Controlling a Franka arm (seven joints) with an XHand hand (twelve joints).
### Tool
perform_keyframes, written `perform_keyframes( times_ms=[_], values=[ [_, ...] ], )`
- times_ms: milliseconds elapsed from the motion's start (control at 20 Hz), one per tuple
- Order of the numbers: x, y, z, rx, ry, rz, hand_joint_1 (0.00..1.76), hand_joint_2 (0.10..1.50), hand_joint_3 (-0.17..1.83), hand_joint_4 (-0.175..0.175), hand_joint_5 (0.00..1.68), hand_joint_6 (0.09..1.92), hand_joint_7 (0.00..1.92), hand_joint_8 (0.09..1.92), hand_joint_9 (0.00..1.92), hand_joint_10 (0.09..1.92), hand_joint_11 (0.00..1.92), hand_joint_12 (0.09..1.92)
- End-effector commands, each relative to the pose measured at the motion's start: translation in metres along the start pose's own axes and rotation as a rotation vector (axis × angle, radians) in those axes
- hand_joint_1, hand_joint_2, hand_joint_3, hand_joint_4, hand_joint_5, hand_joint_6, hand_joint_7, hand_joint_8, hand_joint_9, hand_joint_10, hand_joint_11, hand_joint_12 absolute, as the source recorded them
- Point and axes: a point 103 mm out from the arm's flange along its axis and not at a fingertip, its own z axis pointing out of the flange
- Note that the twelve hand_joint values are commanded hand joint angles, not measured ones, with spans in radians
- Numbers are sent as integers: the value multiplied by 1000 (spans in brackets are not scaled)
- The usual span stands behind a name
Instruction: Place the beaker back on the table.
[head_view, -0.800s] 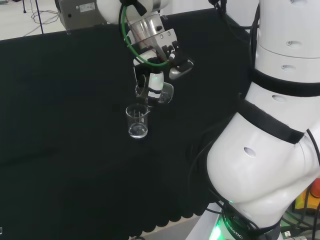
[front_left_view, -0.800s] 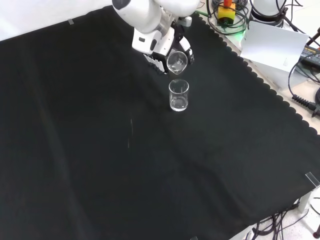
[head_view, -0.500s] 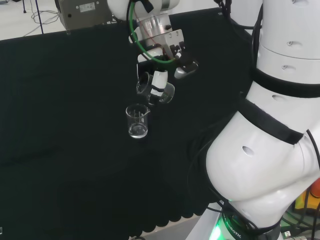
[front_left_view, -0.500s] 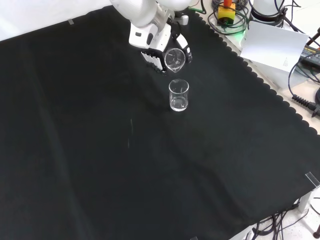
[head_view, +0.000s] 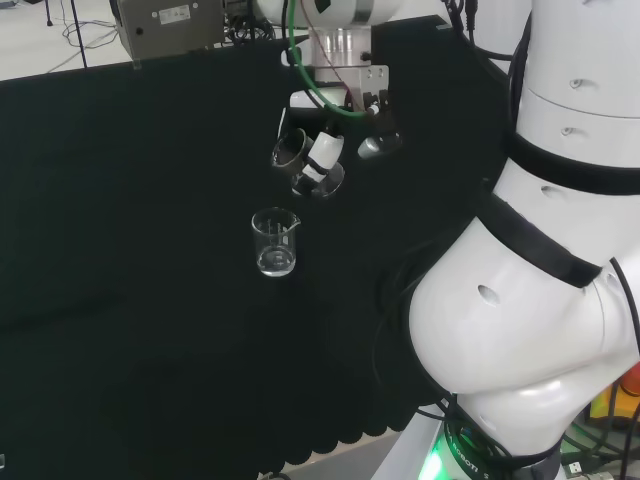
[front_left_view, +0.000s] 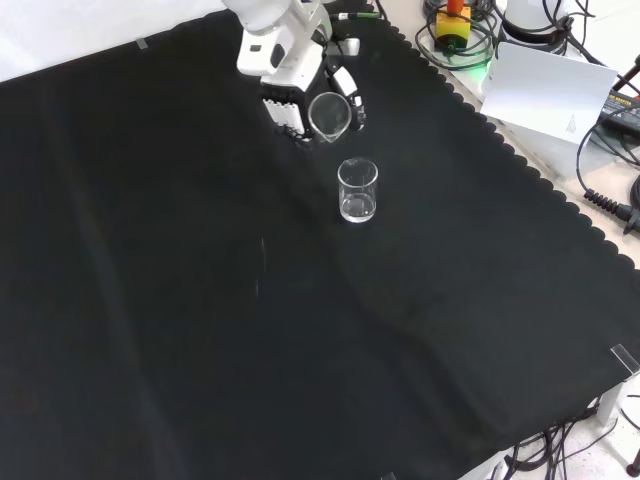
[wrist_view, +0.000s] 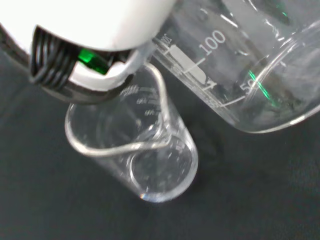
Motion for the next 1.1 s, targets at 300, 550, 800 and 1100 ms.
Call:
perform_keyframes(
  times_ms=[300,550,800,1100],
  values=[
    [-41,51,20,-82,104,-47,1322,700,470,-175,1458,220,1584,87,1644,87,1433,639],
    [-47,82,25,-88,149,-79,1320,722,430,-175,1453,219,1578,87,1636,87,1428,643],
    [-51,101,32,-122,197,-110,1320,726,424,-175,1452,217,1576,87,1627,87,1424,644],
    [-52,122,48,-152,293,-154,1319,746,388,-175,1451,212,1571,87,1616,87,1413,655]
  ],
)
